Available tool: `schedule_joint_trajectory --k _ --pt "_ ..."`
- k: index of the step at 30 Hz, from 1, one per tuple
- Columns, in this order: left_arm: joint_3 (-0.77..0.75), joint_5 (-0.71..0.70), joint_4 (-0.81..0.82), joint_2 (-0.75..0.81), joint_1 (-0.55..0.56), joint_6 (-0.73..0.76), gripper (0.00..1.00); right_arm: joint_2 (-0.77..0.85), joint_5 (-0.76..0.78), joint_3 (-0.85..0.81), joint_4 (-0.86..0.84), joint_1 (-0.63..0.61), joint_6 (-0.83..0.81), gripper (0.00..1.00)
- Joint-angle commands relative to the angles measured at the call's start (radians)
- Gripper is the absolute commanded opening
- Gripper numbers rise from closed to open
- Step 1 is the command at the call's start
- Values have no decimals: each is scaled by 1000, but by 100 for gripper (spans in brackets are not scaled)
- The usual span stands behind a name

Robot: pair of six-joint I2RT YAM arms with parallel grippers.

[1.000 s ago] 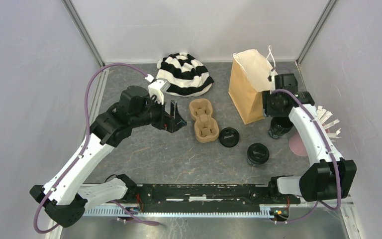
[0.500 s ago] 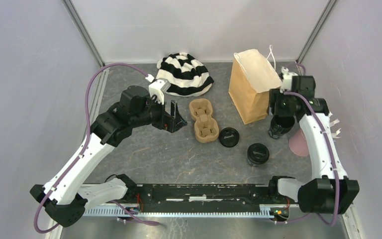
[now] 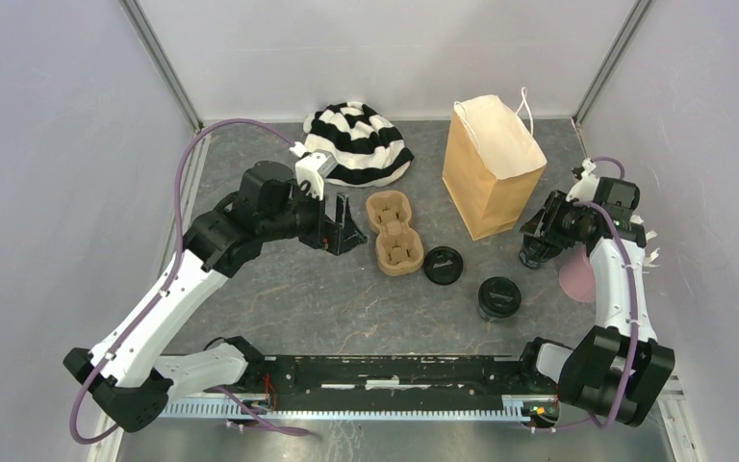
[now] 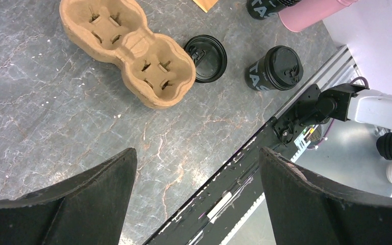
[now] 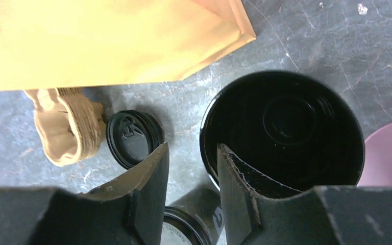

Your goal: Pack the takeout coffee

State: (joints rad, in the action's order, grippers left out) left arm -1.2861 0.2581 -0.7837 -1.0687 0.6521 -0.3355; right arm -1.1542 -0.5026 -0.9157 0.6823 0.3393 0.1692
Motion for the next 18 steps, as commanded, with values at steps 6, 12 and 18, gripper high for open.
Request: schedule_joint_trajectory --k 6,12,18 --pt "-39 41 12 -26 5 11 94 -46 -147 37 -184 68 85 40" --pt "-44 35 8 -36 4 18 95 -70 -177 52 -213 96 97 31" --pt "-48 32 6 -43 5 24 95 -79 -191 59 -220 106 99 23"
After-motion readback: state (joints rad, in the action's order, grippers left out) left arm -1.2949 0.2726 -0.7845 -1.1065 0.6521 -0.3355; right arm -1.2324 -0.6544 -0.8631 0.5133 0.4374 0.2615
